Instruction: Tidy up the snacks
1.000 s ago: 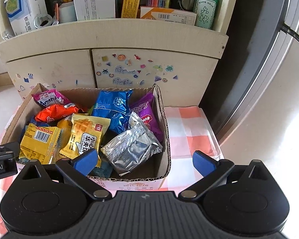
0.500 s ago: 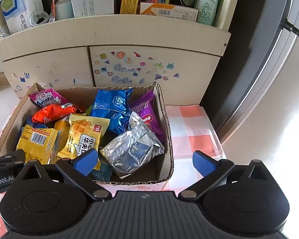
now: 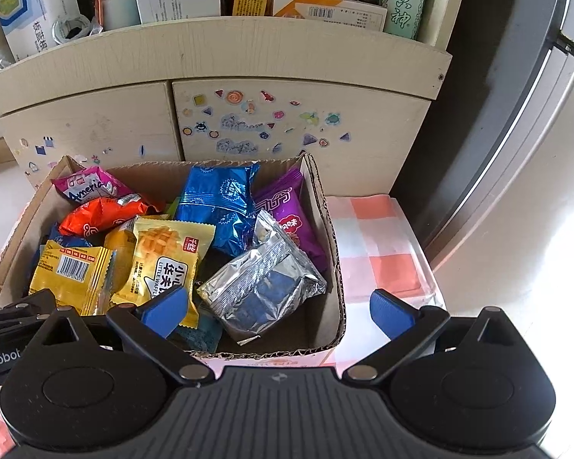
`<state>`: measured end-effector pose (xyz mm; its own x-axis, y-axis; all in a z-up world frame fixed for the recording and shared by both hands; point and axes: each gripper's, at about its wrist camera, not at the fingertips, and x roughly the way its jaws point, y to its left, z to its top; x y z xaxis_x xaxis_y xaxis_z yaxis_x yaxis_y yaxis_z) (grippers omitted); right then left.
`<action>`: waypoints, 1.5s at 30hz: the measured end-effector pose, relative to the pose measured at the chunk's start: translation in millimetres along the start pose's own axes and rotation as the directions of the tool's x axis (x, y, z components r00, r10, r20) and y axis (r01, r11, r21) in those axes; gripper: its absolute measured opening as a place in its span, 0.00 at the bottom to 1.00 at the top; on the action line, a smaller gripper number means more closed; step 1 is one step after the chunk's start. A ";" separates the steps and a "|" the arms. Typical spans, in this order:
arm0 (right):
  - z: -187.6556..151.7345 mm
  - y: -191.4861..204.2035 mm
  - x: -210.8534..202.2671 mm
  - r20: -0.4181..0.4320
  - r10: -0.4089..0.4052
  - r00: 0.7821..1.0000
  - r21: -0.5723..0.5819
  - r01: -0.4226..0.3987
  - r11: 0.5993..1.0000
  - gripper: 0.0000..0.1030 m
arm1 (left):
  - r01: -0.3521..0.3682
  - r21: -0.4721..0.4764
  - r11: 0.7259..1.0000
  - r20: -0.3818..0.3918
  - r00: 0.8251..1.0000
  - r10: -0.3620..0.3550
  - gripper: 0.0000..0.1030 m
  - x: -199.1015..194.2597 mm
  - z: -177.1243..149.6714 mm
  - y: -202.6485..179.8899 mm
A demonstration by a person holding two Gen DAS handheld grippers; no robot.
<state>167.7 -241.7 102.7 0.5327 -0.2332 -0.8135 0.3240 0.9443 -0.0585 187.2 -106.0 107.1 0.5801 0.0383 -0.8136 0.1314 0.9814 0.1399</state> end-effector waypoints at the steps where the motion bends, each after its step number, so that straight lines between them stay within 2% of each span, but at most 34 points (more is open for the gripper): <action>1: 0.0 0.2 0.2 -0.001 -0.001 1.000 -0.001 0.001 1.000 1.00 | 0.001 0.000 1.000 -0.002 1.000 -0.001 0.99 0.7 -0.2 0.1; 24: -0.7 -1.9 1.6 -0.025 -0.037 0.999 -0.014 0.037 0.999 1.00 | 0.020 0.021 1.000 -0.005 1.000 -0.019 0.99 2.4 -3.5 -6.1; 45: -6.3 -5.3 -3.1 -0.043 -0.085 0.995 -0.074 0.082 0.994 1.00 | 0.033 0.064 0.997 0.005 0.999 -0.034 0.99 -9.0 -15.5 -16.5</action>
<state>159.5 -244.6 101.8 0.4691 -0.3025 -0.8297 0.3074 0.9367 -0.1677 167.4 -119.6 103.4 0.5790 0.0046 -0.8153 0.2019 0.9681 0.1488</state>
